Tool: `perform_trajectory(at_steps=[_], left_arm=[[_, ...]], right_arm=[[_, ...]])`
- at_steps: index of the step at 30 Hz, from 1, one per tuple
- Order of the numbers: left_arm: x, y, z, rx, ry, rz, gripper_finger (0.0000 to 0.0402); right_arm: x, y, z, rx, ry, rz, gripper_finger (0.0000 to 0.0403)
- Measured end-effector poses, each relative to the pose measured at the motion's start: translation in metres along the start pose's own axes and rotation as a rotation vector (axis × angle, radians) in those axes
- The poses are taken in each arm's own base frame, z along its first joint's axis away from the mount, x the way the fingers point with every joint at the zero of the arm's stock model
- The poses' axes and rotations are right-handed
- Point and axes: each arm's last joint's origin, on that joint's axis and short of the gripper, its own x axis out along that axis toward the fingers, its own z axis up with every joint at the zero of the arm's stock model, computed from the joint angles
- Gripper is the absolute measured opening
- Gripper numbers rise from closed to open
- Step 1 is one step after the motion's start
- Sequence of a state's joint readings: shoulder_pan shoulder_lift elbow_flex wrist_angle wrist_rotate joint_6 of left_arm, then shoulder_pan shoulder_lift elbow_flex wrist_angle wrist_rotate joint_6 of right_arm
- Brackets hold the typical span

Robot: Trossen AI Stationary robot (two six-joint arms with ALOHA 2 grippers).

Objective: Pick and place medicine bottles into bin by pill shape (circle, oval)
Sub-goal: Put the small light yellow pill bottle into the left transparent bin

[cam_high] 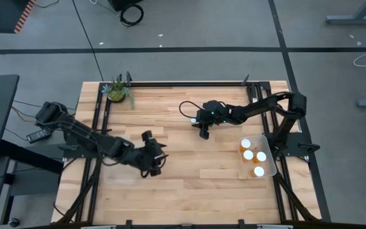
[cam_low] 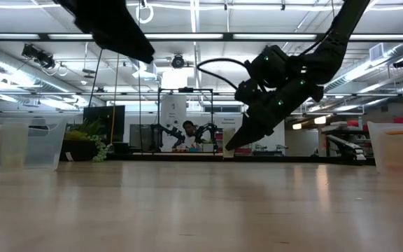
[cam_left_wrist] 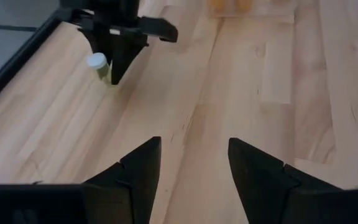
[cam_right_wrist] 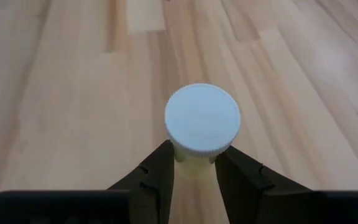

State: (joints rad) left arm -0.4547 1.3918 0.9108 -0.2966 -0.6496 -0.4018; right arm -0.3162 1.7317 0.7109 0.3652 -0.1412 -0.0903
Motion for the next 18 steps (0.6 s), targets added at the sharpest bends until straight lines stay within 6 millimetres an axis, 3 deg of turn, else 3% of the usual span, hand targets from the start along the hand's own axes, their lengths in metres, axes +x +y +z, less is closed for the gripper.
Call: perform_trajectory(at_steps=[4,13,18], left_arm=[[0.009,0.011,0.004,0.079,0.022,0.002,0.0194],[0.023,0.035,0.012,0.193,0.034,0.081,0.0192],[0.028,0.041,0.018,0.3,0.004,0.094,0.0185]], right_arm=[[-0.004,0.012,0.006,0.01,-0.018,0.029,0.0117],[-0.002,0.061,0.009,-0.01,-0.038,0.106,0.0117],[-0.002,0.07,0.01,0.065,-0.046,0.079,0.0117]])
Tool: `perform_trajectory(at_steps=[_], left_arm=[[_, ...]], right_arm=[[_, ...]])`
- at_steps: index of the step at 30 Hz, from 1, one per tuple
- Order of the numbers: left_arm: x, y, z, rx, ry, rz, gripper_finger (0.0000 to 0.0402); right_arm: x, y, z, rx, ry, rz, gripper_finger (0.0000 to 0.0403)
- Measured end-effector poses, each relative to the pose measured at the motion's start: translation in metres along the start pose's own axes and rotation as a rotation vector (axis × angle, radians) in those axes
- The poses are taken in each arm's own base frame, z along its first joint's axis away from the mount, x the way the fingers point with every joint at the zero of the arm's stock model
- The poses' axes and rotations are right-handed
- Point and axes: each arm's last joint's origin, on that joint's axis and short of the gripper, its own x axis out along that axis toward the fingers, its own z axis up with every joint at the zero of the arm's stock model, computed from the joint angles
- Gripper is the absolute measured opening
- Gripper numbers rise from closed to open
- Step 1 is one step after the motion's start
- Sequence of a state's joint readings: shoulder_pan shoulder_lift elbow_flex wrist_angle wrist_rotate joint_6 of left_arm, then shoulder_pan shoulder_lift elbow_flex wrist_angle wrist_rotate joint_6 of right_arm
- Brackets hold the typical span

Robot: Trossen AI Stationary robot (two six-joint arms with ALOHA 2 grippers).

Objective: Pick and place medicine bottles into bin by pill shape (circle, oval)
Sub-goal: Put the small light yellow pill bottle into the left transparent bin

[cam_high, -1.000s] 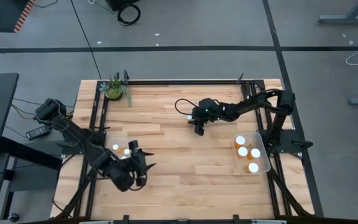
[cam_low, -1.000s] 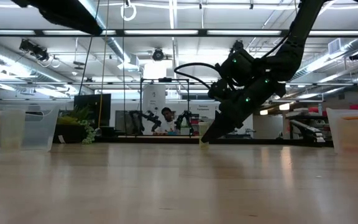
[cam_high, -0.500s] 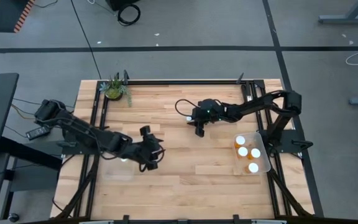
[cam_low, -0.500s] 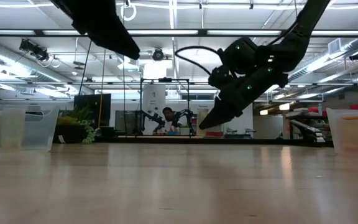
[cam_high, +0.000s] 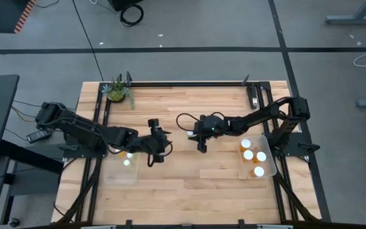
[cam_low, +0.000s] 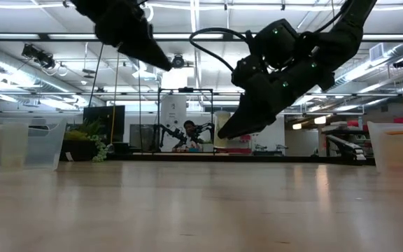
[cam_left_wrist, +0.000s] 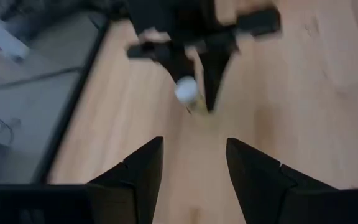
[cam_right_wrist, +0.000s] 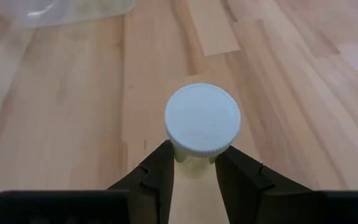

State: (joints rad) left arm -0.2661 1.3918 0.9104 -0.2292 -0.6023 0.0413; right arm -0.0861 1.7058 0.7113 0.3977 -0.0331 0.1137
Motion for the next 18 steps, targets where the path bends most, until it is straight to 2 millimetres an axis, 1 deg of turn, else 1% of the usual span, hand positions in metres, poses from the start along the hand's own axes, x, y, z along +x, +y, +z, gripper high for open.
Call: perform_trajectory(at_steps=[4,12,18], left_arm=[[0.004,0.007,0.009,0.018,-0.075,0.017,0.0178],[0.006,0.006,0.008,0.027,-0.083,-0.124,0.0177],[0.005,0.004,0.005,-0.073,-0.05,-0.205,0.0172]], right_arm=[[0.0,0.007,-0.001,0.035,0.002,-0.014,0.0117],[0.0,0.016,-0.003,0.036,0.001,-0.04,0.0117],[0.0,0.02,-0.004,-0.008,0.006,-0.031,0.0117]])
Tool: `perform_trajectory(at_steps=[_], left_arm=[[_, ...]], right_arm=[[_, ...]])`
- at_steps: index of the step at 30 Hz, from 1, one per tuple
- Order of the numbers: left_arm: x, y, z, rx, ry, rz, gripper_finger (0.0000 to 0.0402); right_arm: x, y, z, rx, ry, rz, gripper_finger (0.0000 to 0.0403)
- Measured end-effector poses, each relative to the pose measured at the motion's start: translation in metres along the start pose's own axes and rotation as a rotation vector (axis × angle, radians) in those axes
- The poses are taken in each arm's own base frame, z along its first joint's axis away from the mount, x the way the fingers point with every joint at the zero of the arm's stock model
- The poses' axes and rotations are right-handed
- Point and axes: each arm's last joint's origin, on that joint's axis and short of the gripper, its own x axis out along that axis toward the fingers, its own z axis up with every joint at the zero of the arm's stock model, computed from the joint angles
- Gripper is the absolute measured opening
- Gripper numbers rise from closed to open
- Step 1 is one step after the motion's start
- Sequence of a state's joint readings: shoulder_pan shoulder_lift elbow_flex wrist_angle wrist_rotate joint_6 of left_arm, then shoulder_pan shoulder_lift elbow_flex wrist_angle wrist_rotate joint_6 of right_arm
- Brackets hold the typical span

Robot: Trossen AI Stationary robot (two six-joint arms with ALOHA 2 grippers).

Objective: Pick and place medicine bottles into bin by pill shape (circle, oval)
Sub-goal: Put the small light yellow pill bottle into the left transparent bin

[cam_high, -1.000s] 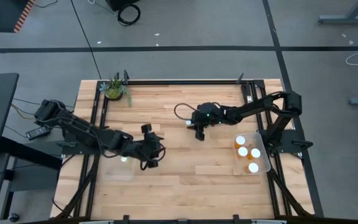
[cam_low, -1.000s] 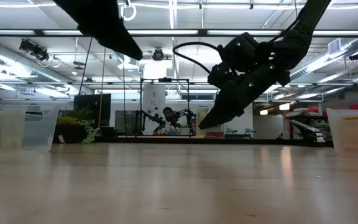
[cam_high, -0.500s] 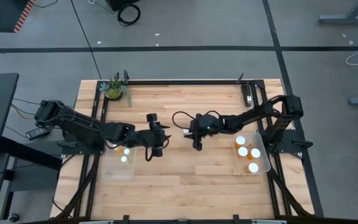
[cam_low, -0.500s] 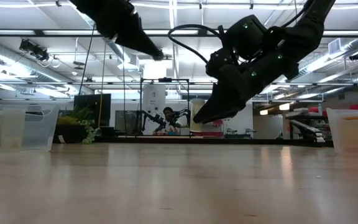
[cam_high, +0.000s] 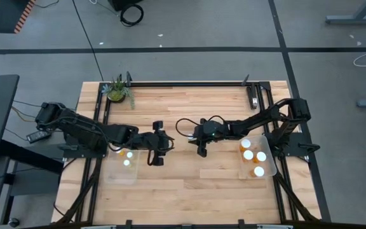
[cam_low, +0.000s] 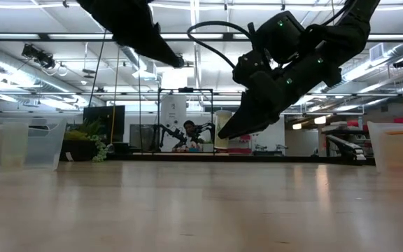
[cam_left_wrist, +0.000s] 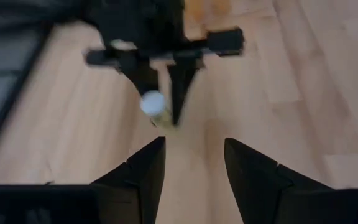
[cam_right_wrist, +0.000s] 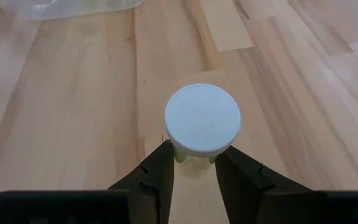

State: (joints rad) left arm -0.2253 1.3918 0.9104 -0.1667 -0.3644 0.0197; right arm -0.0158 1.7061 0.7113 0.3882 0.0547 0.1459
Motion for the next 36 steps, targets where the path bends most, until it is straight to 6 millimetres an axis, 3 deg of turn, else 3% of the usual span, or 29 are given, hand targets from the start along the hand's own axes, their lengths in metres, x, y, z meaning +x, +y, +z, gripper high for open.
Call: perform_trajectory(at_steps=[8,17,21,28,36], left_arm=[[0.0,-0.002,-0.007,-0.167,0.074,-0.043,0.0183],[0.002,0.003,-0.007,-0.225,0.077,-0.029,0.0241],[0.004,0.008,-0.008,-0.262,0.083,-0.039,0.0259],[0.005,0.009,-0.007,-0.276,0.081,-0.058,0.0266],[0.009,0.007,-0.008,-0.262,0.08,-0.071,0.0266]], right_arm=[[0.0,0.005,0.001,-0.043,-0.017,0.042,0.0117],[-0.001,0.016,0.009,-0.08,-0.083,0.081,0.0117],[0.0,0.021,0.023,-0.095,-0.107,0.106,0.0117],[0.01,0.039,0.042,-0.174,-0.1,0.136,0.0117],[0.016,0.041,0.052,-0.198,-0.103,0.134,0.0117]])
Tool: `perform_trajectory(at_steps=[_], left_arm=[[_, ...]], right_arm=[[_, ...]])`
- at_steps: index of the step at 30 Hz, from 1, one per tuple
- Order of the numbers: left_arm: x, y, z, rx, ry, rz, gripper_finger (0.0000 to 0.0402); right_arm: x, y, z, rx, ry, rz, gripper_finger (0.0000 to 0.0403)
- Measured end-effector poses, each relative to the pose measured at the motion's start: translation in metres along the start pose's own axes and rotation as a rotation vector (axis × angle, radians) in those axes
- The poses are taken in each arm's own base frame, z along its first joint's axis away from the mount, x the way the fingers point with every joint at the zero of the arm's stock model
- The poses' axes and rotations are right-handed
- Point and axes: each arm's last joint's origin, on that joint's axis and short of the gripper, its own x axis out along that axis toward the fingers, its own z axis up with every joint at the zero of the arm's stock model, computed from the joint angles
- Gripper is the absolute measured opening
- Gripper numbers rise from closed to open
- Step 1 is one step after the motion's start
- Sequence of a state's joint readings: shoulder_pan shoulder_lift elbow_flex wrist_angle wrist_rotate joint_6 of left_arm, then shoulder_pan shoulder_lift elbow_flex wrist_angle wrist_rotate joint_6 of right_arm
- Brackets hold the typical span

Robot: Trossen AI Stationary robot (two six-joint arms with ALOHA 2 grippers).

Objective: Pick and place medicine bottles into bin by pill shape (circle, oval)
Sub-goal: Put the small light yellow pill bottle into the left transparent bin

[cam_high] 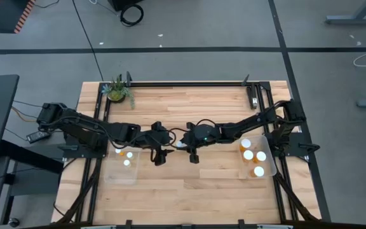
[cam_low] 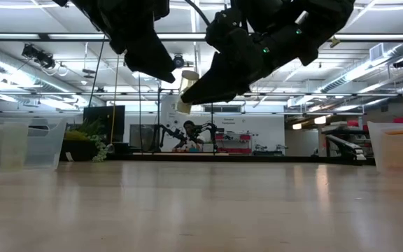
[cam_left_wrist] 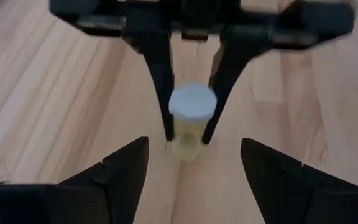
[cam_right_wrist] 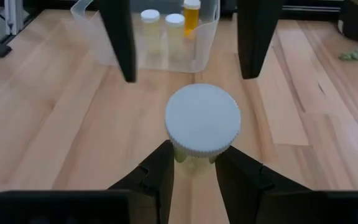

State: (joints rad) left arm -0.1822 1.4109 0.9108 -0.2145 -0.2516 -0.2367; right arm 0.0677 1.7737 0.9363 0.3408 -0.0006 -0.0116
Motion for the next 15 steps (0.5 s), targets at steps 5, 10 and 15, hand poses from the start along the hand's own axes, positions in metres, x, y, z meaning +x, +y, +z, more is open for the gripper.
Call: perform_trajectory(at_steps=[5,10,15], left_arm=[[0.014,-0.003,-0.001,0.066,-0.02,0.005,0.0268],[0.022,-0.004,0.001,0.102,-0.054,0.028,0.0266],[0.024,-0.003,0.003,0.093,-0.081,0.051,0.0266]], right_arm=[[0.0,0.0,0.0,-0.008,0.006,0.0,0.0117],[0.0,0.0,-0.002,-0.009,0.022,0.001,0.0117],[0.0,0.0,-0.003,-0.015,0.031,0.001,0.0117]])
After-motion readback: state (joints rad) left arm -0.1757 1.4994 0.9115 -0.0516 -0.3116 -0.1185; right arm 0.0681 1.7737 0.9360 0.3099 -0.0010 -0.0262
